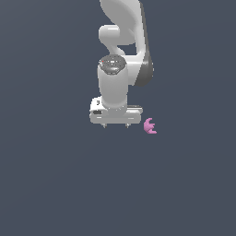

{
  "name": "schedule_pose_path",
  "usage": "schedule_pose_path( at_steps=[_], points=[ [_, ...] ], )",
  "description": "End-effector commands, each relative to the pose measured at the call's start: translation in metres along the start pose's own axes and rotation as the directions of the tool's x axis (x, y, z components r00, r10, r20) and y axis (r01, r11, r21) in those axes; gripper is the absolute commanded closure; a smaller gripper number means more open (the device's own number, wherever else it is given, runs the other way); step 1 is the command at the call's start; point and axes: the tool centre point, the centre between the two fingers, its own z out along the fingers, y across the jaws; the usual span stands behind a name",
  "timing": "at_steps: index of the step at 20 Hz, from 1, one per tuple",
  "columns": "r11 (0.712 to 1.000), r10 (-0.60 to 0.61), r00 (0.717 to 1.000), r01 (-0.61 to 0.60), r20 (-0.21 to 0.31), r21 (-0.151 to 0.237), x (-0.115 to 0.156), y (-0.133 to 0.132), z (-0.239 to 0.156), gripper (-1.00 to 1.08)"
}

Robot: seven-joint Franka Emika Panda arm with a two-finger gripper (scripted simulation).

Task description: Pick up the object and move it to a goal position.

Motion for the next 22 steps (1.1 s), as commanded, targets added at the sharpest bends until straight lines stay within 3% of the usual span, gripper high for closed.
schedule_pose_path(
  at_steps=[1,12,17,22],
  points=[
    [1.000,0.000,1.000,0.000,0.000,0.000,0.000,0.000,0.000,-0.92],
    [1.000,-0.011,1.000,0.011,-0.012,-0.018,0.005,0.021,0.003,-0.92],
    [1.000,-0.010,1.000,0.010,-0.012,-0.018,0.002,0.008,0.008,-0.92],
    [1.000,-0.010,1.000,0.010,-0.012,-0.019,-0.007,-0.024,0.019,-0.92]
  ],
)
